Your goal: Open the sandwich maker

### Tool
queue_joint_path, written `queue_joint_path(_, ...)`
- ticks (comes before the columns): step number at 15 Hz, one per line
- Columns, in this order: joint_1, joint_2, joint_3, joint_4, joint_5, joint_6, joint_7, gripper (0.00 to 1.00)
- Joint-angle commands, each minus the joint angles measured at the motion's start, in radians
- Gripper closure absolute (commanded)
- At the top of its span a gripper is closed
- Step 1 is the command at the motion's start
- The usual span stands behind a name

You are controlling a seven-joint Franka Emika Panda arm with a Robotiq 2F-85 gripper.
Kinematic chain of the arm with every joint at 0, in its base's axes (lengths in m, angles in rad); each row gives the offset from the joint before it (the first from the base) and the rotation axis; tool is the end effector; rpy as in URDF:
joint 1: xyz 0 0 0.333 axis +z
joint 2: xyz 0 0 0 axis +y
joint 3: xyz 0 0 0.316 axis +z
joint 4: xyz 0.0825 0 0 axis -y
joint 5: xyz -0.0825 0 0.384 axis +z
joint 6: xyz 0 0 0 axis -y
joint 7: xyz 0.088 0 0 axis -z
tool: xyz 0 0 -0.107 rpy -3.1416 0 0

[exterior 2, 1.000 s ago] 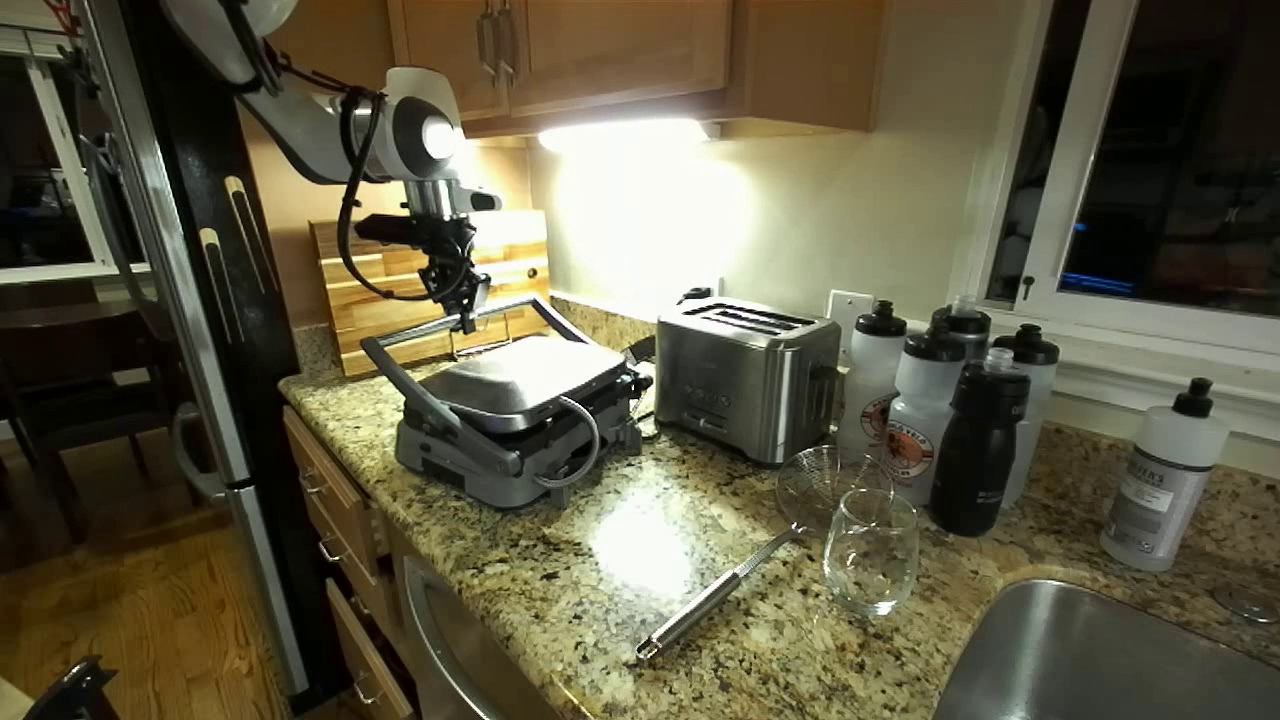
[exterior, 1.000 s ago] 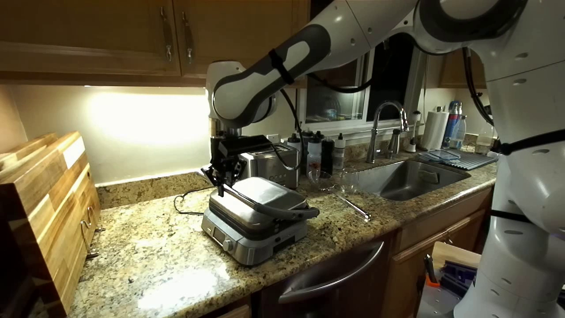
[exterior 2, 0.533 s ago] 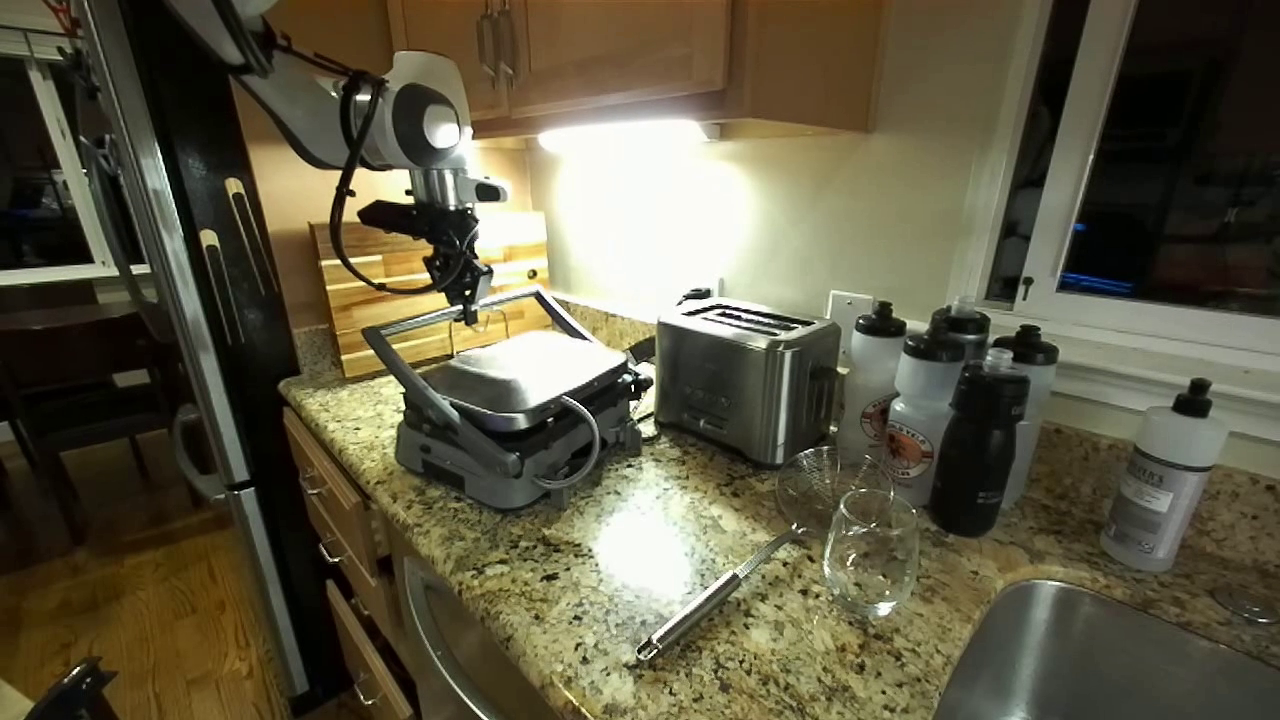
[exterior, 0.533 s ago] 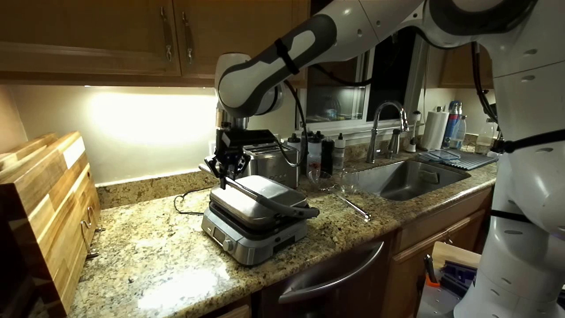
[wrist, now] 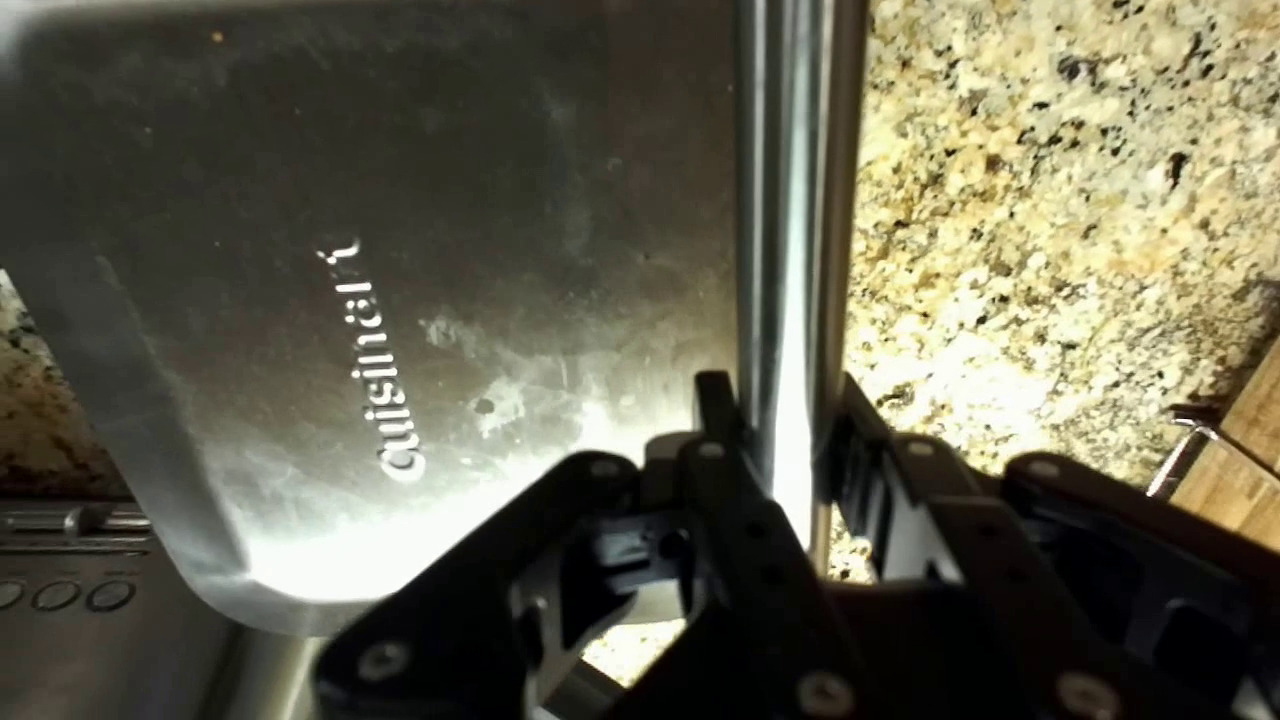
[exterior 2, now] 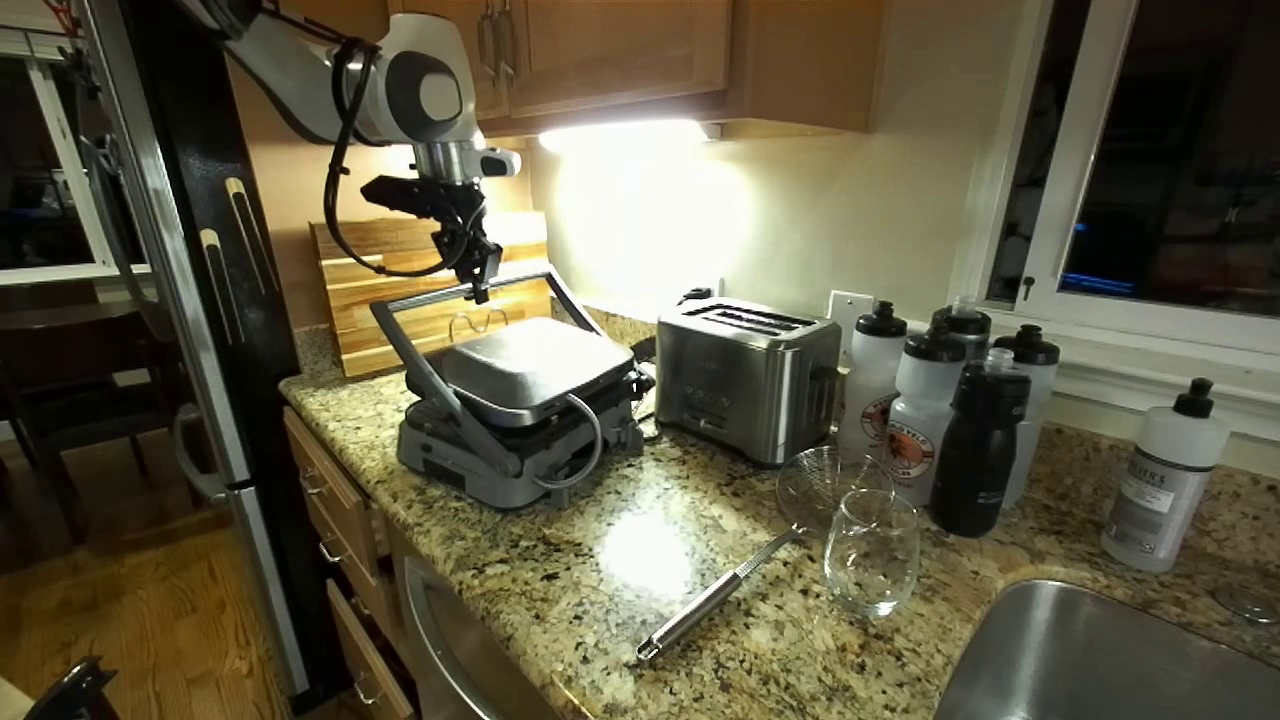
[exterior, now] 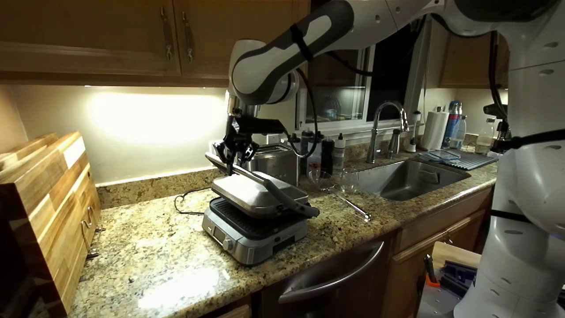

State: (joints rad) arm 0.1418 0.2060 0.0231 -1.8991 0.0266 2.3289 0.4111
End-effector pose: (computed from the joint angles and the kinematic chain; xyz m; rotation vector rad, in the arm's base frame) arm 0.6190 0.1028 0.4161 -3.0106 0.3987 -0.3160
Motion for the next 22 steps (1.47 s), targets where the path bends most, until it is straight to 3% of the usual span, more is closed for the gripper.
queue_joint_path(1, -0.043, -0.109, -0.055, -0.105, -0.05, -0.002, 0.076, 0.9)
queue_joint_path(12, -0.187, -0.295, -0.107, -0.194, -0.144, -0.036, 0.007, 0.91)
queue_joint_path(13, -0.161, -0.254, -0.076, -0.127, -0.089, -0.007, -0.091, 0.76)
queue_joint_path(21, -0.186, -0.27, -0.089, -0.14, -0.115, -0.008, -0.104, 0.76)
queue_joint_path(22, -0.187, -0.25, -0.09, -0.129, -0.112, -0.01, -0.102, 0.91)
